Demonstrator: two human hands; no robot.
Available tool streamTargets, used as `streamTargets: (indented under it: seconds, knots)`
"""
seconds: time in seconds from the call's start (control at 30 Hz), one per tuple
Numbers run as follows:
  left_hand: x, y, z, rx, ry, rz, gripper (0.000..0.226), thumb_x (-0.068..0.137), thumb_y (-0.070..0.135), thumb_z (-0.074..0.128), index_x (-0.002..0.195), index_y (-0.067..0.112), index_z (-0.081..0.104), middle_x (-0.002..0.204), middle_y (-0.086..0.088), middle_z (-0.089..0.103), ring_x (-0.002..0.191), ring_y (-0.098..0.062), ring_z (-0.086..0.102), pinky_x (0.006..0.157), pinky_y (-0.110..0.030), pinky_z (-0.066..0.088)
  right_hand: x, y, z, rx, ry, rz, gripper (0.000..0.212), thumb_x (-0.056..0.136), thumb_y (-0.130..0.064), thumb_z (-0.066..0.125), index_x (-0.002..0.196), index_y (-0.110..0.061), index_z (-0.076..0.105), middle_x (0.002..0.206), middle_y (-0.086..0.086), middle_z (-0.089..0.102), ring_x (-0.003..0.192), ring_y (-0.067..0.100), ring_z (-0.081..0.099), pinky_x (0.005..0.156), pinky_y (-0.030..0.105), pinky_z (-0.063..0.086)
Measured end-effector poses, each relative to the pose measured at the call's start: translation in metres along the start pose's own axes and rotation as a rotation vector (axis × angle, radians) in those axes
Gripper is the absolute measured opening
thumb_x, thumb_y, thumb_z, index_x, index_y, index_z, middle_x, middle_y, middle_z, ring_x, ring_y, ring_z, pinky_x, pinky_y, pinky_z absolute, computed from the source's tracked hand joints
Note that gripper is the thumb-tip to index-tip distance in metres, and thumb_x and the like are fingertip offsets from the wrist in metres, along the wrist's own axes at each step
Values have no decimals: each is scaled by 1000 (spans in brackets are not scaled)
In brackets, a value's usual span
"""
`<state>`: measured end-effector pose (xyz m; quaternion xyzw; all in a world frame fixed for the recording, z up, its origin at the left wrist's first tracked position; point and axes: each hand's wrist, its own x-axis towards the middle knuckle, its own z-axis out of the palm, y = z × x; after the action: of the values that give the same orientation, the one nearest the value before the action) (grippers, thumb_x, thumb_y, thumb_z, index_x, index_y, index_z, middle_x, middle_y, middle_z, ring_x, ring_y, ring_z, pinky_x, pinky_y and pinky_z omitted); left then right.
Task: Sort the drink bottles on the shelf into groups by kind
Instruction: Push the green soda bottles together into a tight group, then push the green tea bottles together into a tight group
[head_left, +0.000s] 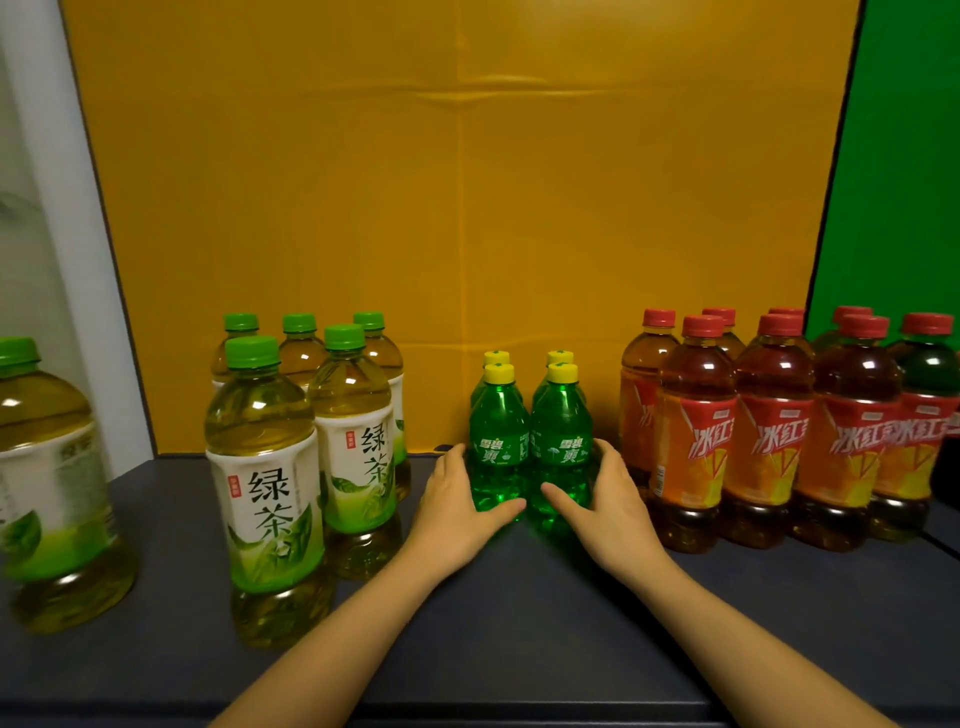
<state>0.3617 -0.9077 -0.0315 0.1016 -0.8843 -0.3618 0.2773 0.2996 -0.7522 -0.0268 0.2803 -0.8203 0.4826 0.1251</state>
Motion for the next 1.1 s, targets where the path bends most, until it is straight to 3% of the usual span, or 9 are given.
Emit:
streamTargets:
  seconds: [0.1, 0.2, 0.33, 0.47, 0.57, 0.63, 0.8, 0.97, 1.1]
  knots:
    - [-20, 8, -15, 173, 81, 140, 68, 75, 38, 69, 130, 14, 36, 131, -2, 42, 125, -17, 39, 102, -28, 34, -11, -5, -9, 111, -85, -56, 64, 80, -18, 68, 126, -35, 26, 121, -8, 47, 114, 6, 42, 91, 13, 32]
    - [-44, 13, -30, 212, 137, 233, 44, 77, 38, 66, 113, 19, 51, 114, 6, 51, 110, -11, 48, 90, -21, 38, -23, -11, -16, 143, -137, -105, 64, 83, -15, 65, 132, -29, 26, 121, -15, 41, 118, 2, 35, 87, -2, 24]
    - [-80, 18, -53, 169, 243, 252, 23, 72, 48, 56, 88, 31, 57, 86, 19, 57, 81, -3, 56, 70, -29, 50, -41, -25, -13, 100, -54, -222, 68, 83, -18, 64, 139, -20, 26, 149, -5, 21, 139, 8, 18, 111, 22, 16]
    - [-119, 13, -82, 174, 467, 274, 14, 74, 44, 56, 76, 30, 56, 73, 16, 57, 68, -4, 56, 59, -23, 48, -53, -50, 4, 185, -81, -309, 56, 81, -20, 66, 126, -30, 34, 129, -10, 40, 118, 6, 42, 95, 15, 34]
    - [-136, -1, -108, 197, 668, 244, 25, 71, 45, 60, 83, 26, 50, 80, 11, 51, 73, -6, 51, 63, -21, 44, -55, -71, 26, 237, -233, -295, 54, 83, -19, 64, 129, -23, 37, 127, -9, 43, 115, 4, 44, 85, -3, 32]
    - [-136, -13, -120, 224, 740, 156, 52, 62, 53, 72, 93, 25, 40, 89, 5, 45, 82, -9, 45, 68, -22, 42, -49, -83, 43, 249, -285, -283, 57, 83, -19, 64, 133, -18, 35, 127, -8, 42, 119, 3, 41, 85, -1, 33]
    - [-118, -44, -131, 211, 449, -59, 95, 47, 59, 77, 119, 22, 29, 114, 3, 44, 108, -18, 49, 83, -37, 50, -25, -108, 83, 386, -472, -82, 81, 76, -15, 72, 140, -14, 21, 126, -8, 42, 122, 8, 42, 101, 26, 39]
    - [-103, -70, -141, 123, 191, -25, 72, 52, 71, 61, 106, 29, 37, 119, 9, 58, 112, -12, 54, 88, -38, 50, -22, -110, 104, 428, -522, 31, 69, 74, -9, 73, 127, -26, 33, 129, -2, 54, 116, 11, 53, 100, 35, 46]
    - [-87, -84, -156, 66, 99, 13, 68, 62, 55, 73, 111, 24, 40, 122, 5, 60, 113, -14, 55, 90, -40, 49, -26, -109, 108, 318, -468, -3, 66, 74, -21, 74, 125, -29, 33, 132, -5, 52, 118, 10, 51, 102, 34, 44]
